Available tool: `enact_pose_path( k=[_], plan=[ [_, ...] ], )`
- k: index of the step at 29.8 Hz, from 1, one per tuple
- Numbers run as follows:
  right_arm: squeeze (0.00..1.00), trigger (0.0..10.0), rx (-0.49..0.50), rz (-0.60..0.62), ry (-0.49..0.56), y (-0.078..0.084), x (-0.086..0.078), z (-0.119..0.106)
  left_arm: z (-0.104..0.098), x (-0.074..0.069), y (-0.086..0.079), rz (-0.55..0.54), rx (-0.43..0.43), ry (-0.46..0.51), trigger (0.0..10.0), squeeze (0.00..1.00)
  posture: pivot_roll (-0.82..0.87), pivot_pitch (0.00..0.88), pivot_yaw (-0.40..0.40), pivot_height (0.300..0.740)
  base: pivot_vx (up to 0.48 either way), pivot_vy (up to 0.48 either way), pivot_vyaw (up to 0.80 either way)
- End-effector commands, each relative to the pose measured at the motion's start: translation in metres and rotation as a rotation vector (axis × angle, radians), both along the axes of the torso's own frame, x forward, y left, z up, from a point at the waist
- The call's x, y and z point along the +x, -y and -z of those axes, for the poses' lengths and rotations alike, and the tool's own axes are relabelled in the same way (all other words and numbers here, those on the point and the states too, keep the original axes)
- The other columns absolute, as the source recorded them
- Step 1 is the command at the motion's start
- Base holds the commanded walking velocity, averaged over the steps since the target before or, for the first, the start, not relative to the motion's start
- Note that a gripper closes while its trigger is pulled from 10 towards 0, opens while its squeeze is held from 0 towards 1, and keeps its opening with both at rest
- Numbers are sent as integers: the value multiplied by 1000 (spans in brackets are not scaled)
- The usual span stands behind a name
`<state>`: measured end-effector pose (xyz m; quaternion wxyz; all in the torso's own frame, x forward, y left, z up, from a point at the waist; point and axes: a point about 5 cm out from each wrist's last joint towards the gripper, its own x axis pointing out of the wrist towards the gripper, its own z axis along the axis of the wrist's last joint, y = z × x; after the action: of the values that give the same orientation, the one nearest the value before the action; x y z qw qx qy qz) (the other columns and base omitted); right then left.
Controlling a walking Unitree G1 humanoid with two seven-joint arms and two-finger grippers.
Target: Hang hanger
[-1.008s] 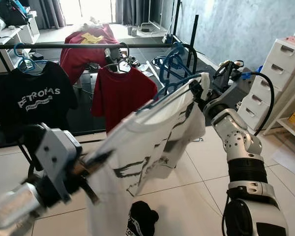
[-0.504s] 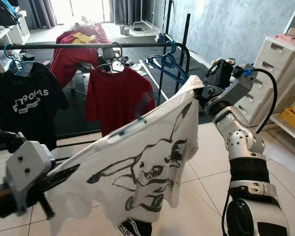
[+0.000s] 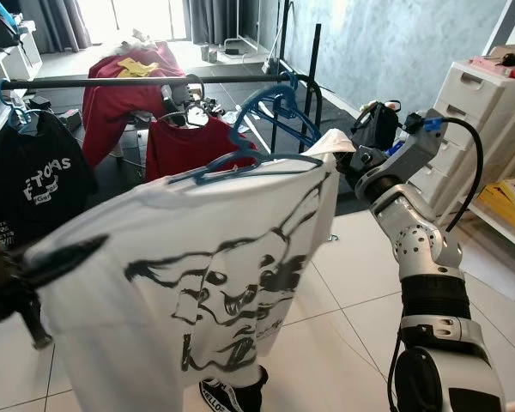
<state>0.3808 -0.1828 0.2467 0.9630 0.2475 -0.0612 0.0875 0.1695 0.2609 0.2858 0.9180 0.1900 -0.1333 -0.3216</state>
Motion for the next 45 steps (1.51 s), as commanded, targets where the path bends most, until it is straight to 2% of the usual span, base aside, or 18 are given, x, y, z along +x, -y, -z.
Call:
enact_pose_path(
  k=[1, 4, 9, 15, 17, 19, 21, 23, 25, 29, 36, 38, 39, 40, 41, 42, 43, 45],
  plan=[
    [0, 10000, 4, 26, -12, 8, -1, 1, -9, -8, -11, -14, -33, 62, 10000, 0, -68, 0, -46, 740, 0, 0, 0],
    [0, 10000, 0, 29, -17, 11, -1, 3, -13, -13, -18, -25, -57, 81, 10000, 0, -64, 0, -50, 740, 0, 0, 0],
    [0, 10000, -1, 24, -22, 10, 0, 4, 0, -7, -31, -137, 39, 1, 10000, 0, -57, 0, -51, 740, 0, 0, 0],
    [0, 10000, 4, 9, -21, 5, 0, 4, 13, -1, -19, -111, 61, -39, 10000, 0, -57, 0, -51, 740, 0, 0, 0],
    [0, 10000, 7, -2, -24, 2, 0, 5, 14, 2, -8, -62, 9, -22, 10000, 0, -58, 0, -53, 740, 0, 0, 0],
    [0, 10000, 10, -25, -33, -4, 0, 8, 6, 3, 17, 73, -154, 52, 10000, 0, -57, 0, -54, 740, 0, 0, 0],
    [0, 10000, 9, -37, -39, -8, 0, 10, 0, 2, 28, 146, -238, 92, 10000, 0, -57, 0, -54, 740, 0, 0, 0],
    [0, 10000, 9, -37, -39, -8, 0, 10, 0, 2, 28, 146, -238, 92, 10000, 0, -57, 0, -54, 740, 0, 0, 0],
    [0, 10000, 9, -58, -48, -15, -1, 13, -4, -5, 45, 294, -314, 116, 10000, 0, -67, 0, -53, 740, 0, 0, 0],
    [0, 10000, 8, -65, -48, -16, -1, 13, -6, -15, 43, 369, -297, 104, 10000, 0, -68, 0, -51, 740, 0, 0, 0],
    [0, 10000, 15, -92, -52, -20, -1, 14, -17, -12, 36, 354, -339, 165, 10000, 0, -56, 0, -51, 740, 0, 0, 0],
    [0, 10000, 16, -187, -38, -35, -5, 15, -15, 0, 39, 300, -398, 184, 10000, 0, -54, 0, -48, 740, 0, 0, 0],
    [0, 10000, -10, -392, 30, -60, -18, 12, -10, 16, 45, 232, -444, 177, 10000, 0, -53, 0, -48, 740, 0, 0, 0],
    [529, 10000, -118, -656, 103, -88, -40, 10, -3, 32, 53, 162, -478, 141, 10000, 0, -54, 0, -48, 740, 0, 0, 0],
    [529, 10000, -118, -656, 103, -88, -40, 10, -3, 32, 53, 162, -478, 141, 10000, 0, -54, 0, -48, 740, 0, 0, 0],
    [1000, 10000, -212, -893, 157, -109, -66, 15, 4, 49, 62, 103, -473, 103, 10000, 0, -49, 0, -52, 740, 0, 0, 0],
    [1000, 10000, -267, -1036, 180, -121, -83, 20, 8, 57, 67, 73, -459, 79, 10000, 0, -48, 0, -52, 740, 0, 0, 0],
    [1000, 10000, -267, -1036, 180, -121, -83, 20, 8, 57, 67, 73, -459, 79, 10000, 0, -48, 0, -52, 740, 0, 0, 0]
  ],
)
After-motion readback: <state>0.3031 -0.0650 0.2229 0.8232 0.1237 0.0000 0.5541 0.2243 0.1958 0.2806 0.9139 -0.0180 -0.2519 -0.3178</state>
